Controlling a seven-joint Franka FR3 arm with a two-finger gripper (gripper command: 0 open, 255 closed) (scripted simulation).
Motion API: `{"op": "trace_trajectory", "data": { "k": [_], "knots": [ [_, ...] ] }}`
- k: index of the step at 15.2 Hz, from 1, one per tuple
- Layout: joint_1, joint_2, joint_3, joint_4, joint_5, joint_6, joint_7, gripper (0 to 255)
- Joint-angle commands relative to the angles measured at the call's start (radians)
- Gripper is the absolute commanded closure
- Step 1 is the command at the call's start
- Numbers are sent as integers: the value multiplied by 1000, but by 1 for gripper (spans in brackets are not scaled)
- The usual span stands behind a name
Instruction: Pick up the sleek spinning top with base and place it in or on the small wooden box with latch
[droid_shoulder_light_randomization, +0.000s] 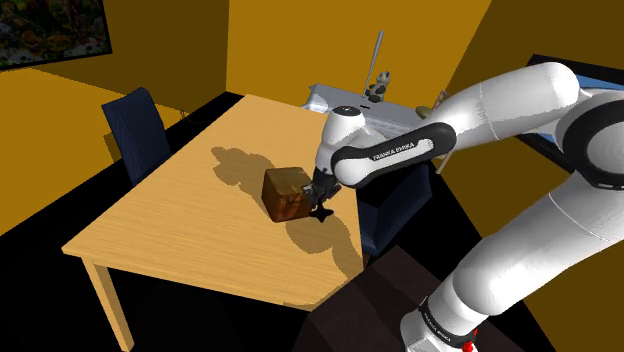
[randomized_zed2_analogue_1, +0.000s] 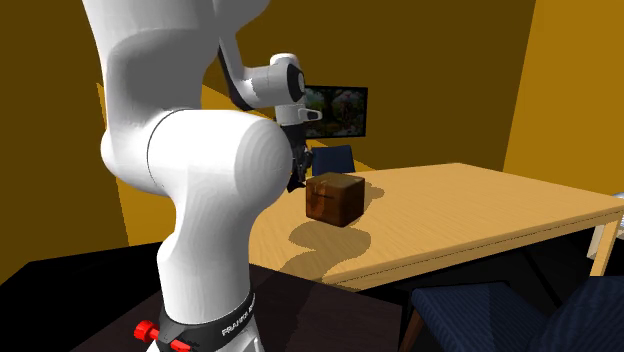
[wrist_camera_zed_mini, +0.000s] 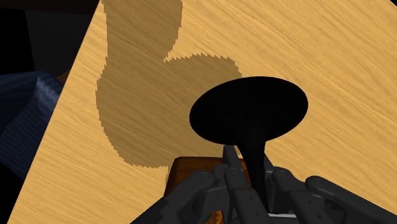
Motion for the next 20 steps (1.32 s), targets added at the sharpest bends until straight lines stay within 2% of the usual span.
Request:
{"op": "trace_trajectory", "data": {
  "k": [1,10,20],
  "knots": [
    [4,-23,-1,9,12,-31,-9,255],
    [11,-93,-12,64,42,-153,-40,255],
    [-54,257,-59,446,-56,-189,-94,255]
  ]
}}
